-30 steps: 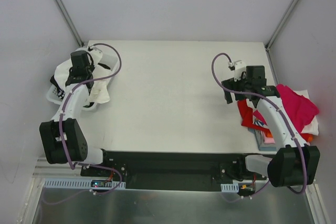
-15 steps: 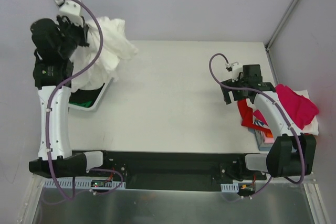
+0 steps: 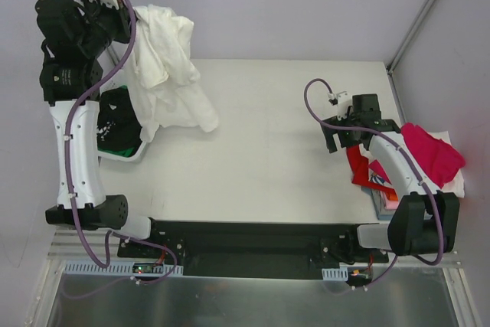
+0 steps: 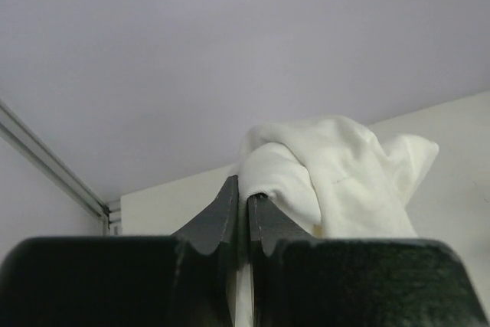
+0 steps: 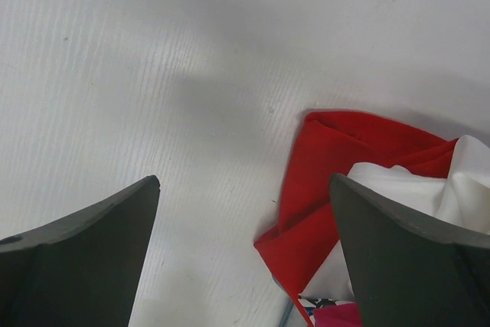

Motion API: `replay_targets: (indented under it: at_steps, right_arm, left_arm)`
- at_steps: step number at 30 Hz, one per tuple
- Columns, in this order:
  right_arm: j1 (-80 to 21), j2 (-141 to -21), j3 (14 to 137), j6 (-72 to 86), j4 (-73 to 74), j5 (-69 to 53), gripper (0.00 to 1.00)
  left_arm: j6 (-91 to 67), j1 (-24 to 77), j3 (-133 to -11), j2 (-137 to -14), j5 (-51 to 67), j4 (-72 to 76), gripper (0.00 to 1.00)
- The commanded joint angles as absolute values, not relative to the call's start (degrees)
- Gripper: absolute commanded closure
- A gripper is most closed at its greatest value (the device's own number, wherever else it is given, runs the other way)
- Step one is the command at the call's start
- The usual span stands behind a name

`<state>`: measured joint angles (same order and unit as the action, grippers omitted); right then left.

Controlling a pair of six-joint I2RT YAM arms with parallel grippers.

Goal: Fold and stack the t-shirts
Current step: Grab crumpled tshirt from bin with the left arm, then move the tshirt to the center of the board

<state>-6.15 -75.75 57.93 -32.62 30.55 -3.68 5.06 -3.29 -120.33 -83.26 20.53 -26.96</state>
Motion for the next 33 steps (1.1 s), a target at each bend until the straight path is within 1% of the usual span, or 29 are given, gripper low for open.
replay_targets:
  at_steps: [1, 5, 7, 16, 18, 23, 24, 28, 33]
  right_arm:
    - [-6.4, -76.5, 60.4, -33.0, 31.0, -3.0, 0.03]
    - [-6.4, -76.8, 60.5, -33.1, 31.0, -2.8, 0.04]
    - [-6.4, -77.0, 60.5, -33.1, 31.0, -2.6, 0.04]
    - [-6.3, -78.1, 60.5, -33.1, 31.1, -2.5, 0.03]
    - [-6.4, -78.1, 60.6, -33.1, 31.1, -2.5, 0.03]
    - [-6.4, -78.4, 60.6, -33.2, 31.1, -2.2, 0.03]
    - [-6.3, -78.6, 60.6, -33.3, 31.1, -2.2, 0.03]
    - [-6.3, -78.9, 60.6, -33.4, 31.3, -1.9, 0.03]
    - [-6.4, -79.1, 60.6, -33.4, 31.3, -1.9, 0.03]
  left_arm:
    - [5.4, -1.8, -118.1, -83.1, 25.4, -26.3, 1.0]
    - [4.8, -0.2, -117.4, -83.7, 26.5, -26.0, 1.0]
    - [1.3, -0.2, -119.3, -84.7, 28.6, -25.1, 1.0]
    - [-14.0, -0.2, -129.7, -87.9, 35.8, -10.4, 1.0]
    - [-18.0, -0.2, -129.9, -88.2, 37.4, -7.3, 1.0]
    - [-23.1, 5.0, -129.7, -90.7, 43.8, -5.0, 1.0]
    - [-24.3, 6.1, -129.7, -91.4, 47.0, -5.0, 1.0]
    - [-26.0, 12.8, -128.7, -95.4, 52.9, -4.9, 1.0]
    - [-22.2, 15.5, -126.9, -96.2, 52.2, -4.8, 1.0]
